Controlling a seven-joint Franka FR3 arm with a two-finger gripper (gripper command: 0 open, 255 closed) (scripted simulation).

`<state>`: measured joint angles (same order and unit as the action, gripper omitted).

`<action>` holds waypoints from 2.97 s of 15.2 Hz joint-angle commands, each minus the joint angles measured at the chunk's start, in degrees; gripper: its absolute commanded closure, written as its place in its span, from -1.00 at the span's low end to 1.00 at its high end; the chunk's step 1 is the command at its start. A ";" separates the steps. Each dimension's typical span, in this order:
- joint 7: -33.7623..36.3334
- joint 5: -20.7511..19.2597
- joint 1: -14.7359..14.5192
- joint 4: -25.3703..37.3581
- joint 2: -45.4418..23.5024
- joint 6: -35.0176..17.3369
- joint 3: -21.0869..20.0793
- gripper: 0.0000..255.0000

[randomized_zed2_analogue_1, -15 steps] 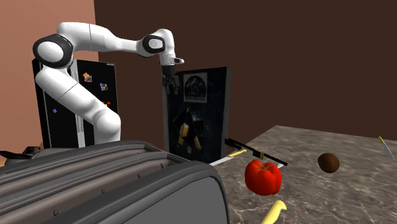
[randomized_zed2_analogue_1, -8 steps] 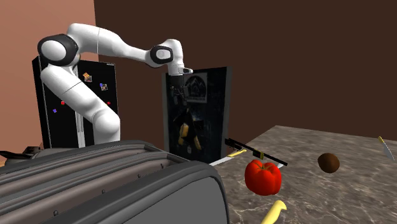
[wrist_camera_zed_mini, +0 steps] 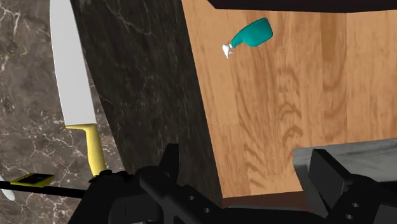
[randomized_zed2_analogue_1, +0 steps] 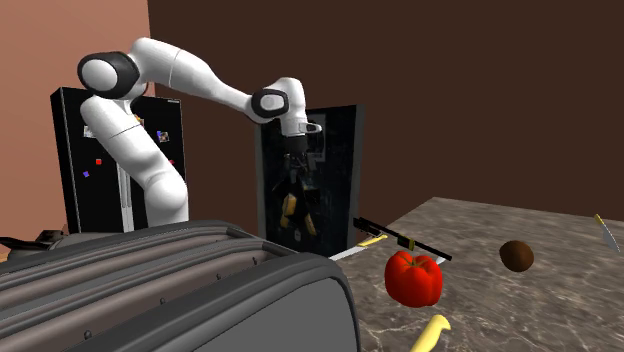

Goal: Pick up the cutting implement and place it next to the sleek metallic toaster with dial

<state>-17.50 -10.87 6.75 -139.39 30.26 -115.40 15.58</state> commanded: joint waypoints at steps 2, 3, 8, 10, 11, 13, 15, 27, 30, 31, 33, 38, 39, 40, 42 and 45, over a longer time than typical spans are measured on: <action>-1.91 -1.66 1.01 0.21 -4.08 -4.11 2.22 -1.00; -2.61 -2.12 1.33 0.44 -5.60 -5.48 3.03 -1.00; -6.28 -3.49 2.74 2.61 -13.93 -12.16 7.02 -1.00; -7.90 -3.51 3.23 3.92 -17.55 -14.71 8.56 -1.00; -8.76 -3.38 3.48 4.67 -19.42 -15.95 9.29 -1.00; -10.59 -2.83 3.97 6.35 -23.26 -18.33 10.71 -1.00; -12.58 -1.86 4.56 8.28 -27.24 -20.56 11.95 -1.00; -18.17 3.49 6.97 11.14 -38.86 -29.23 13.17 -1.00; -18.17 3.49 6.97 11.14 -38.86 -29.23 13.16 -1.00; -18.17 3.49 6.97 11.14 -38.86 -29.23 13.16 -1.00; -18.17 3.49 6.97 11.14 -38.86 -29.23 13.16 -1.00; -18.21 3.49 7.00 11.07 -38.85 -29.30 13.18 1.00; -18.24 3.48 7.03 10.96 -38.86 -29.43 13.20 1.00; -18.08 3.49 6.93 11.13 -38.90 -29.26 13.13 1.00; -18.13 3.64 6.93 11.45 -39.13 -29.16 13.06 1.00; -18.02 3.16 6.94 11.36 -38.27 -28.48 13.18 1.00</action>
<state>-35.74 -7.29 13.43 -128.26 -8.52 -143.21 28.28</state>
